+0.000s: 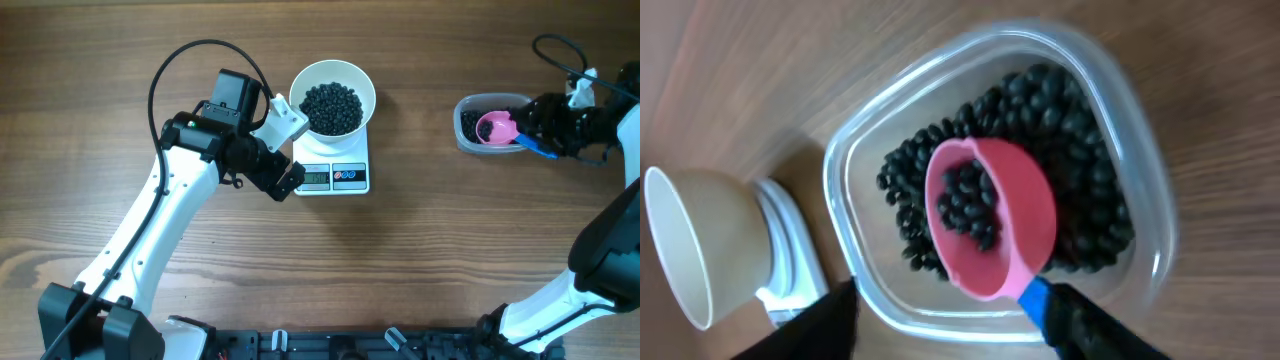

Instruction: Scoop item into bowl and weigh 150g on scale

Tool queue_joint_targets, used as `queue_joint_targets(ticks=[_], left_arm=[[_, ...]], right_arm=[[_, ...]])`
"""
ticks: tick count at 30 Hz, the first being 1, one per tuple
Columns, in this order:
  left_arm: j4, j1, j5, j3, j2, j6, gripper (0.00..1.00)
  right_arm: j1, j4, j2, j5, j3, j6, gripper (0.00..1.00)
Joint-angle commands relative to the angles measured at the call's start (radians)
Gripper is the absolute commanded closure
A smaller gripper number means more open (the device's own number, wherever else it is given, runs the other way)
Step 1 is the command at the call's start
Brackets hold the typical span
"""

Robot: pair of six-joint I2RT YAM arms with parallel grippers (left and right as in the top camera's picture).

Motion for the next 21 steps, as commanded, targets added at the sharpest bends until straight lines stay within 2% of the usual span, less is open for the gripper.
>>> queue_joint_targets(ticks=[1,2,10,17,21], left_arm=[[0.0,0.006,0.015,0.007,0.005,0.016,0.0],[0.0,0.006,0.015,0.007,0.005,0.016,0.0],[0.0,0.006,0.015,0.007,0.005,0.016,0.0],[0.0,0.006,0.014,0.007,0.005,0.016,0.0],[0.0,0.006,0.014,0.007,0.005,0.016,0.0]], right_arm=[[0.003,0.008,-0.009,0.019,0.006,-0.01,0.19],[0.003,0.007,-0.009,0.019,0.006,-0.01,0.0],[0.003,0.047,-0.009,0.042,0.006,-0.01,0.0],[0.003,0.229,-0.009,0.042,0.006,-0.01,0.0],[0.003,0.267,-0.009,0.042,0.006,-0.01,0.01]])
